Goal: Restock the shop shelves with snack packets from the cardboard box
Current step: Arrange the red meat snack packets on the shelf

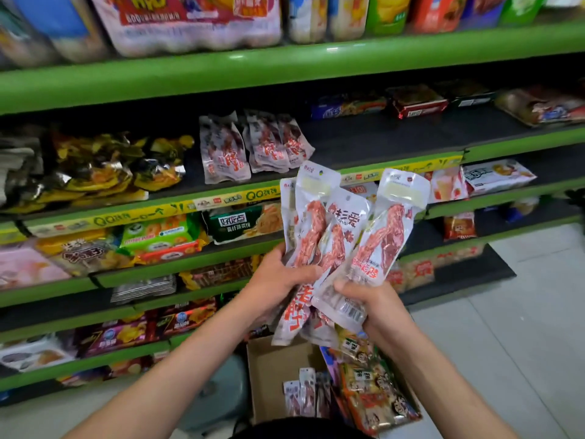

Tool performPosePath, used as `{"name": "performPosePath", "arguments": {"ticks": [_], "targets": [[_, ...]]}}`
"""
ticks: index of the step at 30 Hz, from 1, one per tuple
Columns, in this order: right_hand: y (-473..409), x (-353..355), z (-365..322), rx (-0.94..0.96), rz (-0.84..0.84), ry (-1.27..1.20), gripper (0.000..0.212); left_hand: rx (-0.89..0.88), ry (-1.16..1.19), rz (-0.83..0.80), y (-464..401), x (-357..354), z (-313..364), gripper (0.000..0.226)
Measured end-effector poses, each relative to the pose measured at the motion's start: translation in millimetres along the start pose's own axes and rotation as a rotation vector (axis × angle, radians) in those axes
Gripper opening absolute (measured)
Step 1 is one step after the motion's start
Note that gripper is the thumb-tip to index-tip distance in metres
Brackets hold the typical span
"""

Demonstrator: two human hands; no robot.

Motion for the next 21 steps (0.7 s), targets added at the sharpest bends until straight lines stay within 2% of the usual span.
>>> {"name": "performPosePath", "arguments": {"ticks": [5,11,16,20,21], "targets": [[-3,-30,-27,0.09,-0.039,0.018,0.04,-0.046,0.027,0.042,-3,22,27,0.053],[-11,-53,-43,0.153,-0.035,0.035,0.043,-0.137,0.111,0.136,1,39,40,0.04],[-18,-69,-46,0.148,-0.083,0.057,0.038,-0.093,0.153,0.145,5,52,47,0.037],[-20,-77,-46,0.064,-0.183,0.025,0.046,0.005,0.095,0.036,11,62,50,0.062],[-20,-81,-47,0.047,-0.221,0.041,0.047,0.003,0.073,0.01,13,66,50,0.058]]}}
Point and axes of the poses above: each hand's wrist, its own y-axis away from the middle knuckle, its own x-axis out of the back of the hand, z = x × y, the point moved 4 cm from there along -y, towards the middle knuckle, and after that the axes turned 6 degrees about z, right-handed, at the moved point
